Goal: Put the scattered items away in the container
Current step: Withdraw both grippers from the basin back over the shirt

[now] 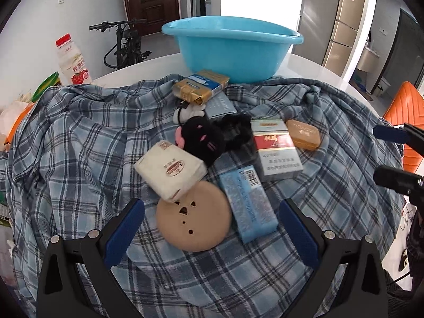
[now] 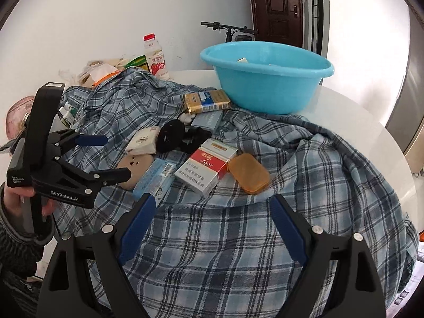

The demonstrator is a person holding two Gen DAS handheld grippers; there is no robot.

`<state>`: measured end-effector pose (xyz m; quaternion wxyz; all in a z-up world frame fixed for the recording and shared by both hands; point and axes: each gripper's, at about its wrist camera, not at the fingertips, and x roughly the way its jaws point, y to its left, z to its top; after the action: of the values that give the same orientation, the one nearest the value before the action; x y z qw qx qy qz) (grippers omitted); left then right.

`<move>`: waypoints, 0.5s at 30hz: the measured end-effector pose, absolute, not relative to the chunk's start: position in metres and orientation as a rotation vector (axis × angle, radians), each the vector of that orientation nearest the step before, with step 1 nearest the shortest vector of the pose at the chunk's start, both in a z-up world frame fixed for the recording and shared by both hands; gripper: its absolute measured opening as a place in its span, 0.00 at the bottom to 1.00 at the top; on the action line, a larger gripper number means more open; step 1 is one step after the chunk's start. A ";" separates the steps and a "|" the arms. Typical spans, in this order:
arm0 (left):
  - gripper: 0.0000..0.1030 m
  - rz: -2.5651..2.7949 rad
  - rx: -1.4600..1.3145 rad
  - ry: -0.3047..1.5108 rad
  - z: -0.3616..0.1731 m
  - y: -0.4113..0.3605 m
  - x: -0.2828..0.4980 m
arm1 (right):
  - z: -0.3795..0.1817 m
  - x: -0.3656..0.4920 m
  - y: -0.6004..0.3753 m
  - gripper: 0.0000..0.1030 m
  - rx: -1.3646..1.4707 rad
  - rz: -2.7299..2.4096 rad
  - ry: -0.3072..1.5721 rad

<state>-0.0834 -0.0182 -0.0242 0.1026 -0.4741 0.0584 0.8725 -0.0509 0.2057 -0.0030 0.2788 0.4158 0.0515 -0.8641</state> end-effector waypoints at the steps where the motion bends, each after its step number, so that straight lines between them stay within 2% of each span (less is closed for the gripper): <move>1: 0.99 2.585 -1.402 0.184 -0.026 -0.021 -0.084 | -0.006 -0.052 0.206 0.84 1.123 -2.308 0.128; 15: 0.99 2.522 -1.396 0.189 -0.042 -0.044 -0.132 | -0.024 -0.069 0.202 0.84 1.181 -2.285 0.135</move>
<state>-0.1317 -0.0443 -0.0423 0.1262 -0.4793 0.0648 0.8661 -0.0685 0.2019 -0.0240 0.2790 0.4402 0.0503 -0.8520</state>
